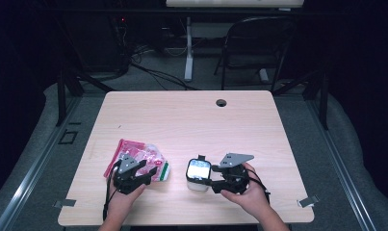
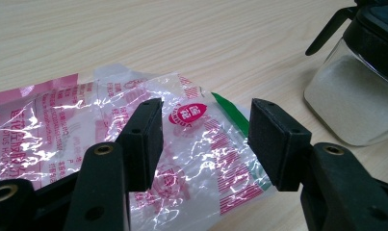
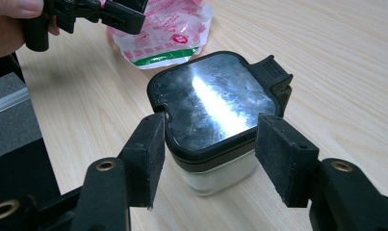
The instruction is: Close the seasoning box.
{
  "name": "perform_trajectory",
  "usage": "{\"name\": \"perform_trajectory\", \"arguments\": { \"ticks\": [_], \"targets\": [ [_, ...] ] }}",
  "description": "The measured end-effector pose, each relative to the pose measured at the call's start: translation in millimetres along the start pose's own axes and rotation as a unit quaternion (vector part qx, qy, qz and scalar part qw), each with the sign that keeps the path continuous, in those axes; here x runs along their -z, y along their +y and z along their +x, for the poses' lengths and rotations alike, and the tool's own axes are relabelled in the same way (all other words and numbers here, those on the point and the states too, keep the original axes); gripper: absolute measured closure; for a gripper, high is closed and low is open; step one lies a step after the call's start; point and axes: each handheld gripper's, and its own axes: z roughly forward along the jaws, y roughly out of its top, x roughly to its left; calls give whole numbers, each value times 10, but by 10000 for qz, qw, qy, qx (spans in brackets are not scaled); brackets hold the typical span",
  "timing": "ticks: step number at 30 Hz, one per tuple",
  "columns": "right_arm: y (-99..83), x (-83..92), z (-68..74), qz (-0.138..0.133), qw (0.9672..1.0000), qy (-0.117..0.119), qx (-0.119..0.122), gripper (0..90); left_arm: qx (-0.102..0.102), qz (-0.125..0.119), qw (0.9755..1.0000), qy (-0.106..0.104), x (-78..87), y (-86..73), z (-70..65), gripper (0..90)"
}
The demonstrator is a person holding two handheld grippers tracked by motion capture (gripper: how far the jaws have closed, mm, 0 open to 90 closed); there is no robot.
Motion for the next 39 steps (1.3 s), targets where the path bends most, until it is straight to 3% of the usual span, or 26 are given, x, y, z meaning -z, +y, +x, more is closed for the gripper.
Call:
{"name": "perform_trajectory", "arguments": {
  "ticks": [20,39],
  "targets": [
    [-15,150,-185,-166,9993,-193,-270,438,12,-11,10000,31,8,-2,22,464],
    [-109,456,-567,-401,9932,-673,-866,438,59,-20,10000,43,5,-4,39,464]
  ]
}}
